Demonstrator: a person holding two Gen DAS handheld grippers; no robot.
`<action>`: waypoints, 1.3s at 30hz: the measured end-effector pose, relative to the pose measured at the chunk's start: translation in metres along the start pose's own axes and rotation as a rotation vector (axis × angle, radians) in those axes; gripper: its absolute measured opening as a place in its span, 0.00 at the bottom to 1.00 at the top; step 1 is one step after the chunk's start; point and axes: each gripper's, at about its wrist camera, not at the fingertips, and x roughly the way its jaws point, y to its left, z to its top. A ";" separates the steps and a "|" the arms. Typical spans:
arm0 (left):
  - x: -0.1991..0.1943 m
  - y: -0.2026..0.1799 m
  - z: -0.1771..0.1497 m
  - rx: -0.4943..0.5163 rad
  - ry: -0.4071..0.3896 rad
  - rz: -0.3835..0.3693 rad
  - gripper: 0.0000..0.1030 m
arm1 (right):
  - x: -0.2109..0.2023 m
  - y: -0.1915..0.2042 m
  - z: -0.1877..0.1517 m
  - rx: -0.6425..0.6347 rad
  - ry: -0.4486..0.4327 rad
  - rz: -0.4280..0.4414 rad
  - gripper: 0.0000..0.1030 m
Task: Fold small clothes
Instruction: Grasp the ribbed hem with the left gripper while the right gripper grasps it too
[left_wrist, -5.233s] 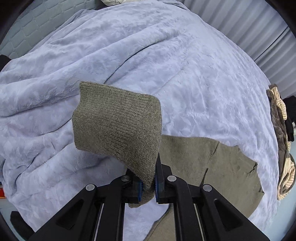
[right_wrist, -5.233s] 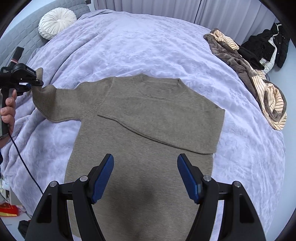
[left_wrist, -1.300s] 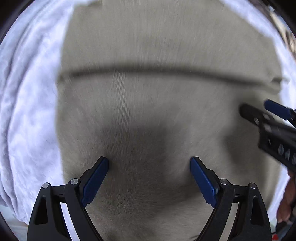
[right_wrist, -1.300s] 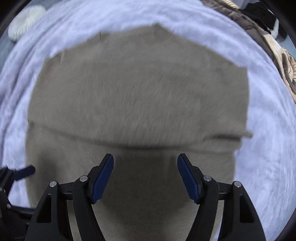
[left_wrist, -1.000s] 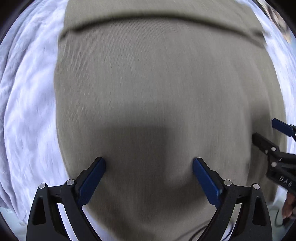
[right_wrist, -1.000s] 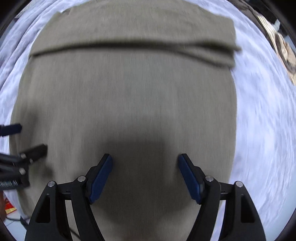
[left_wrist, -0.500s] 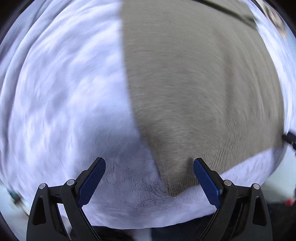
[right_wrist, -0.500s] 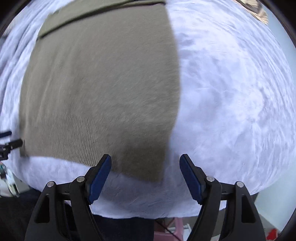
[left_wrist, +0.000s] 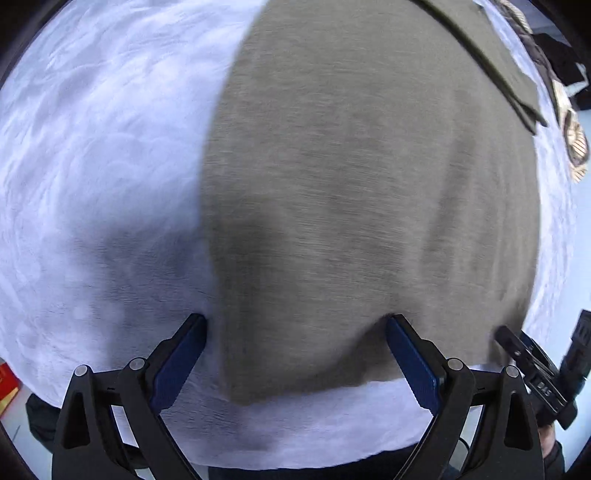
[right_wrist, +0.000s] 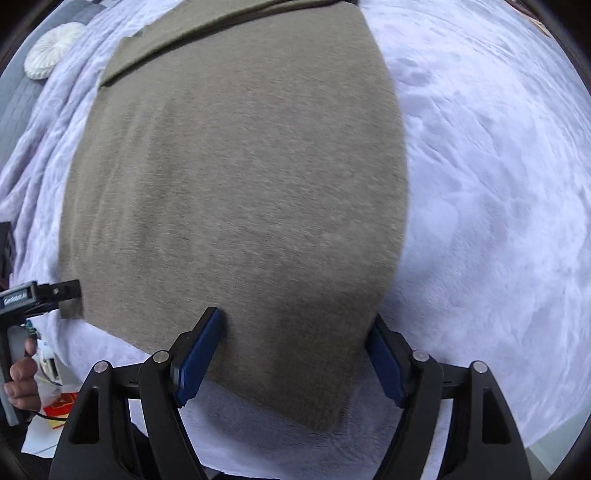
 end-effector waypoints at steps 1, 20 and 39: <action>0.001 -0.005 -0.001 0.016 0.000 0.000 0.94 | -0.001 0.000 0.001 -0.009 -0.001 0.014 0.73; 0.026 0.031 -0.026 -0.025 -0.043 -0.011 0.99 | -0.005 -0.041 -0.018 0.136 0.057 0.192 0.47; -0.032 0.094 -0.036 -0.136 -0.090 -0.014 0.99 | -0.004 -0.034 -0.010 0.077 0.137 0.208 0.16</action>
